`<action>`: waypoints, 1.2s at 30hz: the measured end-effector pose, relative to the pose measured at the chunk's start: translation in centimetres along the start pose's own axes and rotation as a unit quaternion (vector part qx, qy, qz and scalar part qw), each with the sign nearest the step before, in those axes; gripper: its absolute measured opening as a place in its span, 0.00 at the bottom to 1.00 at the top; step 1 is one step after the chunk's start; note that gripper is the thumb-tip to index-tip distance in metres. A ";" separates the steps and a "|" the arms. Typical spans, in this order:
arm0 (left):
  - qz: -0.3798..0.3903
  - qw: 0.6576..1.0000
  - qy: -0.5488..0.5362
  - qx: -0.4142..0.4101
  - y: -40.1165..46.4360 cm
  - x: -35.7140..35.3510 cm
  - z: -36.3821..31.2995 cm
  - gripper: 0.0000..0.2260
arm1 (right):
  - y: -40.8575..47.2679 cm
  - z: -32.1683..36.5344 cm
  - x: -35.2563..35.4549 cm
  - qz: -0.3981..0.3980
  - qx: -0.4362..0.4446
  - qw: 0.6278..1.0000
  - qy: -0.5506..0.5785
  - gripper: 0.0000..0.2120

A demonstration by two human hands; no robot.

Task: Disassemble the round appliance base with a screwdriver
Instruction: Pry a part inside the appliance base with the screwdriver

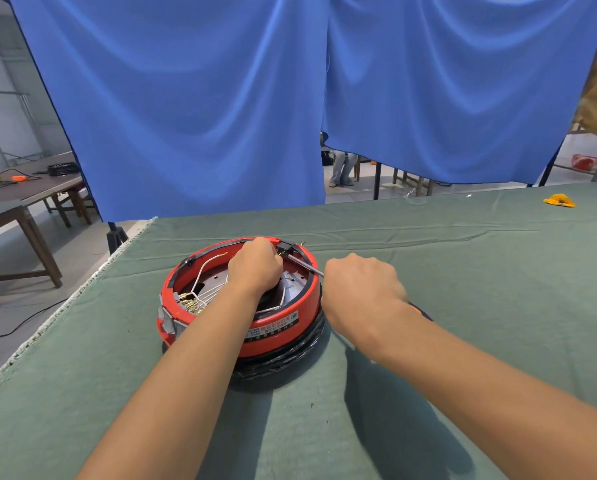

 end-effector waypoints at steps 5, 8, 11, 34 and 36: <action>0.000 1.000 -0.001 -0.001 -0.1 0.0 0.0 0.11 | 0.1 0.2 0.3 0.011 0.006 1.000 0.002 0.07; 0.001 1.000 -0.003 -0.002 0.0 0.0 0.0 0.10 | 0.1 0.2 0.3 0.015 0.010 1.000 0.001 0.09; 0.001 1.000 -0.004 -0.001 0.0 0.0 0.0 0.10 | 0.0 0.1 0.5 0.005 0.015 1.000 -0.002 0.05; 0.002 1.000 0.002 0.002 0.0 0.1 0.0 0.09 | 1.2 -1.8 0.3 -0.049 0.031 0.998 -0.026 0.06; 0.005 1.000 0.001 0.003 -0.1 0.1 0.0 0.09 | 1.7 -2.6 0.0 -0.047 0.025 0.998 -0.023 0.07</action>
Point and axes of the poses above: each hand's wrist, its own y-axis towards the middle knuckle, its own x-axis out of the back of the hand, z = x × y, the point moved 6 cm from there along y, towards the middle knuckle, and after that the axes turned 13 degrees about -y, right-handed, at the moved point
